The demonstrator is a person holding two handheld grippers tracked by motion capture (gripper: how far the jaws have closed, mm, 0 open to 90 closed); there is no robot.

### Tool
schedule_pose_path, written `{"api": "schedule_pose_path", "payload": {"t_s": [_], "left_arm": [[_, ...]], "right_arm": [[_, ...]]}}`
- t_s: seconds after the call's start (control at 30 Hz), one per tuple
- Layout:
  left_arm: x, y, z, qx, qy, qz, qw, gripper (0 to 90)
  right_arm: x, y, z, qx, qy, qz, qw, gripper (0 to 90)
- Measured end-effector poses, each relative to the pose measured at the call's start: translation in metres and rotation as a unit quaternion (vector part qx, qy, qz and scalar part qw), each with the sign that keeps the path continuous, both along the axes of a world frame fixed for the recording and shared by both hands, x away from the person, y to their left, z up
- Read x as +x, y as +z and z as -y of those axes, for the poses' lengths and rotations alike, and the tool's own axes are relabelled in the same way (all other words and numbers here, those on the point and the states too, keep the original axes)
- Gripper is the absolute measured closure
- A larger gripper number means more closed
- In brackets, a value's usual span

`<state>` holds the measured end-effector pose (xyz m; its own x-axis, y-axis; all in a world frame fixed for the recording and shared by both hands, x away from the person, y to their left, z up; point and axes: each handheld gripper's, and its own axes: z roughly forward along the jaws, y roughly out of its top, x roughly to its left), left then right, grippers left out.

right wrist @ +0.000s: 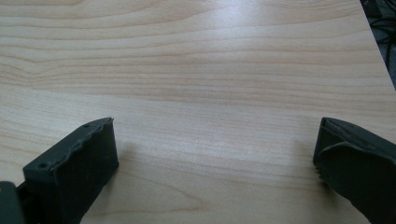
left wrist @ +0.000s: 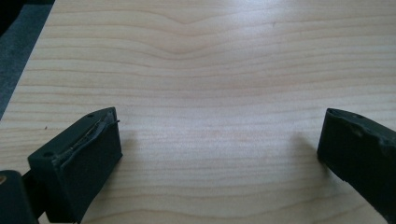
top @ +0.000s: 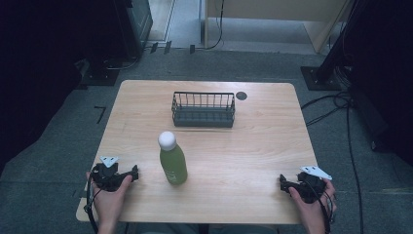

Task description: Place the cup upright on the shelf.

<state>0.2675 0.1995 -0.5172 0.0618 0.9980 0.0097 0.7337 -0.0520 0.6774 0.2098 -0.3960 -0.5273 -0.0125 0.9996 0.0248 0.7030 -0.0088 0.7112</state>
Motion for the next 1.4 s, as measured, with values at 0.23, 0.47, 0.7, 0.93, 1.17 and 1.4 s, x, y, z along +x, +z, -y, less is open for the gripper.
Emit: {"api": "schedule_pose_path", "payload": {"t_s": [0.23,0.47,0.7,0.93,1.17,1.4], "left_arm": [[-0.01,0.009,0.006,-0.018,-0.029,0.018,0.9993,0.0],[-0.029,0.024,0.022,-0.045,-0.081,0.046,0.9946,0.0],[-0.042,0.031,0.037,-0.07,-0.142,0.06,0.9856,0.0],[-0.052,0.04,0.063,-0.101,-0.211,0.065,0.9701,0.0],[-0.056,0.043,0.077,-0.116,-0.226,0.067,0.9648,0.0],[-0.056,0.047,0.09,-0.133,-0.234,0.071,0.9605,0.0]], "right_arm": [[0.0,0.0,0.0,0.0,0.0,0.0,1.0,0.0],[0.0,0.0,0.0,0.0,0.0,0.0,1.0,0.0],[0.0,0.0,0.0,0.0,0.0,0.0,1.0,0.0],[0.0,0.0,0.0,0.0,0.0,0.0,1.0,0.0],[0.0,0.0,0.0,0.0,0.0,0.0,1.0,0.0],[0.001,0.0,0.0,0.0,-0.004,0.0,1.0,0.0]]}}
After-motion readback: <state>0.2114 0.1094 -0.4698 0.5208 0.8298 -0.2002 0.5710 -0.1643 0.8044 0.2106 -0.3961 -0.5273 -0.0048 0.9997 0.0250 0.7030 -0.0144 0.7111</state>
